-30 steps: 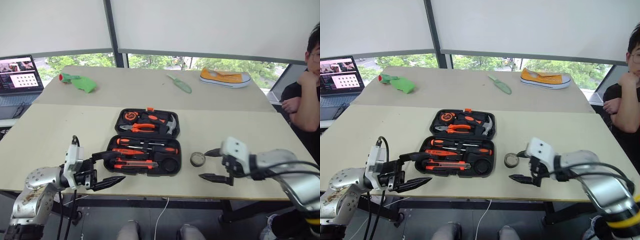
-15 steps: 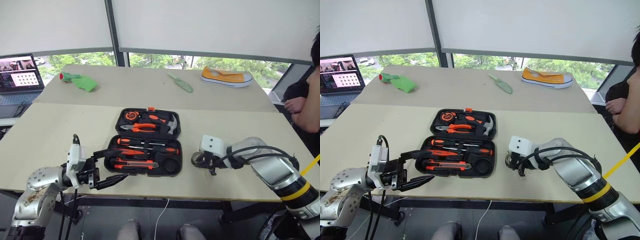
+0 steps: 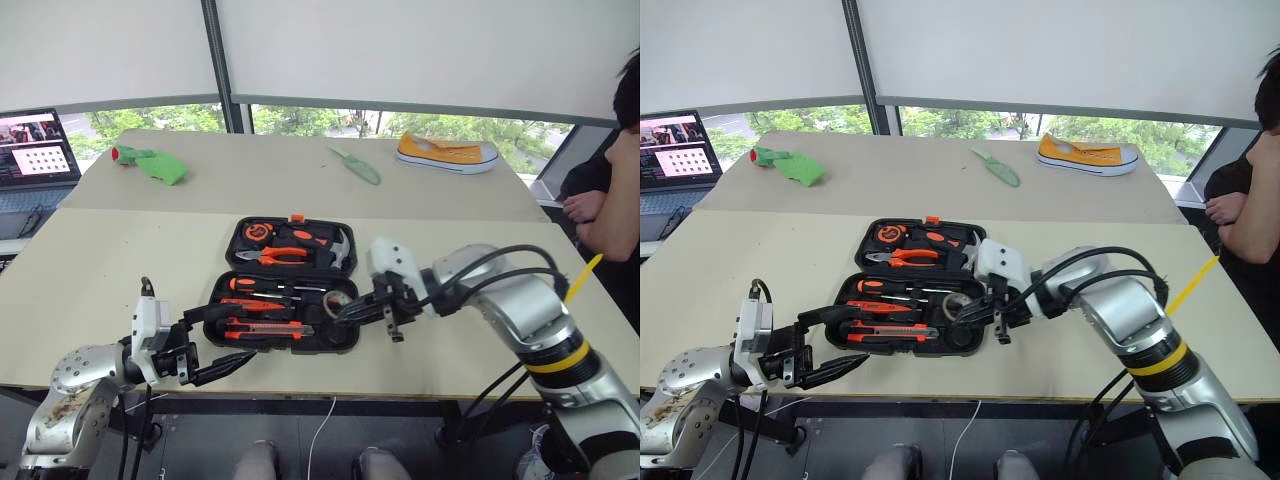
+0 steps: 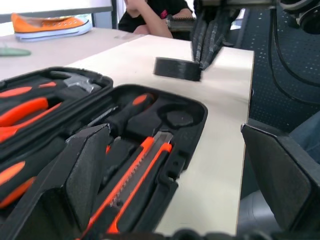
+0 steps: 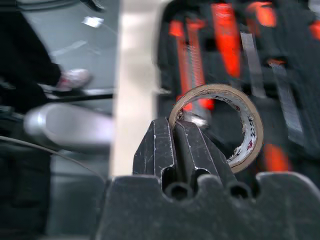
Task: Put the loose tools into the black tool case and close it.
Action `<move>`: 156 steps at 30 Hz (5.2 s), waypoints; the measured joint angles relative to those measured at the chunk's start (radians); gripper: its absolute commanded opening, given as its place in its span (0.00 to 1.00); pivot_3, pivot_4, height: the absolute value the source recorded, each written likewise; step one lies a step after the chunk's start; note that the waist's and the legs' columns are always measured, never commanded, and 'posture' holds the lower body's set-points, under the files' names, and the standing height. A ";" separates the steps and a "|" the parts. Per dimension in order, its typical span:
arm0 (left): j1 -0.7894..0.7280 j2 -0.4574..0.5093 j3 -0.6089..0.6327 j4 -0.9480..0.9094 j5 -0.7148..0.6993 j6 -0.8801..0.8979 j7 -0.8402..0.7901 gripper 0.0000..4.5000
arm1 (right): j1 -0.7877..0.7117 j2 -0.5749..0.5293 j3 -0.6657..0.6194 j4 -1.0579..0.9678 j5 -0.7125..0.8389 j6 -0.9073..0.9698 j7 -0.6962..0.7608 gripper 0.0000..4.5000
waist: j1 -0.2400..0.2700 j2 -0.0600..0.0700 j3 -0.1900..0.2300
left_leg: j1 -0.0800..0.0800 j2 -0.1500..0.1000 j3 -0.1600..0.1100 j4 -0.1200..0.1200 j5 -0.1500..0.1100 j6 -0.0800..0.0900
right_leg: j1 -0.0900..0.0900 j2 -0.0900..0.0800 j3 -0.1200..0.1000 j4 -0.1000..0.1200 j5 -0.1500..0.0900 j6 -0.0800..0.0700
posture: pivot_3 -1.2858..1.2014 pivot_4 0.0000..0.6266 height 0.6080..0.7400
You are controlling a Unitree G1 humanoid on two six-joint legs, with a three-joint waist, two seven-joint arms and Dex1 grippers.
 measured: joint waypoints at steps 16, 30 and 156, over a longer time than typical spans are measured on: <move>0.016 0.016 0.015 0.029 0.026 -0.028 -0.010 1.00 | -0.053 -0.028 0.180 0.091 -0.170 -0.008 -0.028 0.21 | 0.002 0.000 0.000 | 0.001 0.000 0.001 0.000 0.000 0.000 | -0.001 0.000 0.000 0.000 -0.003 -0.007 | 0.52 0.24 1.00; -0.233 0.044 0.114 0.355 0.096 -0.026 0.177 0.76 | -0.039 -0.132 -0.125 0.194 -0.018 -0.157 0.126 0.71 | 0.014 -0.001 0.000 | -0.008 0.001 0.000 0.002 -0.001 -0.001 | -0.010 0.002 0.000 0.002 0.002 0.001 | 0.52 0.24 1.00; -0.493 -0.005 -0.028 0.632 0.329 -0.191 0.232 0.07 | 0.794 -0.276 -0.347 0.166 -0.017 -0.990 -0.241 0.13 | 0.010 -0.006 0.006 | 0.005 -0.002 -0.001 0.001 0.008 -0.002 | 0.007 0.001 0.003 0.001 0.006 0.005 | 0.52 0.24 1.00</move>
